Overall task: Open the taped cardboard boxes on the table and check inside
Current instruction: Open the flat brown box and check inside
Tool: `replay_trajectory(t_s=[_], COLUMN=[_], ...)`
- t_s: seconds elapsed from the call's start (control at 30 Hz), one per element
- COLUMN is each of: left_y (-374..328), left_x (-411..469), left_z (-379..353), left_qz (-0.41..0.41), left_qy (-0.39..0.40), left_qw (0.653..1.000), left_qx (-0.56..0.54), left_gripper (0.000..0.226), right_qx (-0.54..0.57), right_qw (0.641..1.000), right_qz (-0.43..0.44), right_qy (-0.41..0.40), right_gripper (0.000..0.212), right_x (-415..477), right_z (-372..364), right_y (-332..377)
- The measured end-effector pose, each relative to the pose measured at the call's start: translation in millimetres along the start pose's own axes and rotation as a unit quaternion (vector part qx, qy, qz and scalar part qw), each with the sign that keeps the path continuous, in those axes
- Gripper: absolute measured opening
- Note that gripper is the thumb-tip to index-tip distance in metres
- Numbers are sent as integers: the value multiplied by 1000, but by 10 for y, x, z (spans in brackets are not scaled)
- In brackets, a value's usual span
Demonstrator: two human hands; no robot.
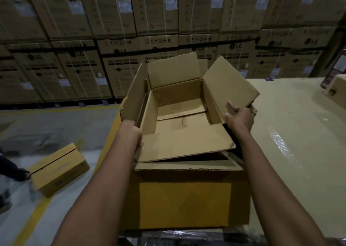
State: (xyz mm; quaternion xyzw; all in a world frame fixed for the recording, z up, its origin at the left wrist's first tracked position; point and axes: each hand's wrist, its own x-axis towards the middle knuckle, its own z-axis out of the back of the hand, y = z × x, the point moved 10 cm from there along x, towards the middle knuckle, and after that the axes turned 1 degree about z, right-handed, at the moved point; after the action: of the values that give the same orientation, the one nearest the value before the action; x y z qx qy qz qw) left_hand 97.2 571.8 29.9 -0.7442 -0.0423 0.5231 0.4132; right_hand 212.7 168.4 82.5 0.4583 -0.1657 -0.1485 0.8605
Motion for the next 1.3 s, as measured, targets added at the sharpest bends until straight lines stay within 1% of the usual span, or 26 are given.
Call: replay_trajectory(t_s=[0.03, 0.07, 0.1, 0.13, 0.17, 0.2, 0.23, 0.27, 0.3, 0.37, 0.4, 0.43, 0.47, 0.53, 0.57, 0.63, 0.67, 0.73, 0.8, 0.87, 1.07, 1.13, 1.2, 1.3], left_y=[-10, -61, -88, -83, -79, -88, -27, 10, 26, 41, 23, 1, -40, -125, -120, -71, -62, -80, -103, -165, -384, -407, -400, -425], left_x=[16, -34, -12, -43, -24, 26, 52, 87, 77, 123, 98, 81, 89, 141, 141, 178, 207, 247, 147, 39, -156, -264, -346, -340], left_z=[43, 24, -29, 37, 44, 45, 56, 3, -60, -169, -217, -240, -268, -310, -321, -328, -349, -414, -565, -675, -920, -1018, -1061, -921], left_qz=[-14, -30, -42, -38, -24, -24, 6, 18, 11, -4, -17, -22, -35, -53, -46, -33, -36, -39, -50, -77, -123, -137, -149, -204], left_qy=[1, 21, 45, 22, 21, 21, 16, 39, 59, 95, 111, 116, 117, 110, 113, 117, 122, 133, 155, 164, 160, 172, 174, 148], left_qw=[1000, 998, 997, 998, 994, 996, 999, 999, 998, 995, 993, 992, 992, 992, 993, 992, 991, 990, 987, 983, 974, 969, 967, 965], left_qx=[-24, -57, -44, -43, -104, -89, -49, -4, 8, 42, 40, 34, 31, 19, 8, 32, 29, -11, -1, -10, -102, -113, -109, -74], left_gripper=[29, 25, 35, 46, 41, 35, 44, 48, 43, 18, 13, 20, 27, 32, 32, 27, 27, 34, 36, 34, 27, 31, 33, 30], right_qx=[-3, -11, -19, -19, -9, 0, 8, 18, 30, 51, 56, 61, 66, 71, 66, 39, 13, -54, -93, -106, -85, -75, -55, -62], right_qw=[1000, 999, 998, 997, 995, 993, 990, 987, 984, 980, 979, 979, 980, 985, 988, 993, 992, 984, 974, 971, 974, 975, 977, 968], right_qz=[15, 31, 46, 60, 77, 96, 113, 128, 142, 162, 168, 172, 172, 149, 131, 109, 118, 165, 205, 216, 209, 207, 203, 228], right_qy=[-14, -24, -34, -45, -58, -72, -86, -94, -100, -103, -101, -92, -79, -50, -43, -39, -39, -37, -22, -9, 31, 10, -38, -81], right_gripper=[54, 53, 53, 52, 52, 52, 52, 51, 50, 47, 45, 44, 43, 42, 41, 39, 38, 39, 42, 41, 38, 36, 37, 44], right_x=[-17, -36, -62, -88, -115, -135, -147, -143, -133, -85, -32, 46, 136, 304, 358, 395, 383, 335, 324, 359, 615, 649, 630, 527], right_z=[44, 73, 94, 111, 141, 172, 211, 247, 294, 405, 451, 471, 468, 423, 411, 395, 390, 348, 285, 279, 381, 480, 611, 620], right_y=[87, 172, 247, 314, 398, 484, 576, 669, 775, 984, 1060, 1103, 1105, 994, 900, 696, 635, 618, 640, 637, 508, 472, 431, 442])
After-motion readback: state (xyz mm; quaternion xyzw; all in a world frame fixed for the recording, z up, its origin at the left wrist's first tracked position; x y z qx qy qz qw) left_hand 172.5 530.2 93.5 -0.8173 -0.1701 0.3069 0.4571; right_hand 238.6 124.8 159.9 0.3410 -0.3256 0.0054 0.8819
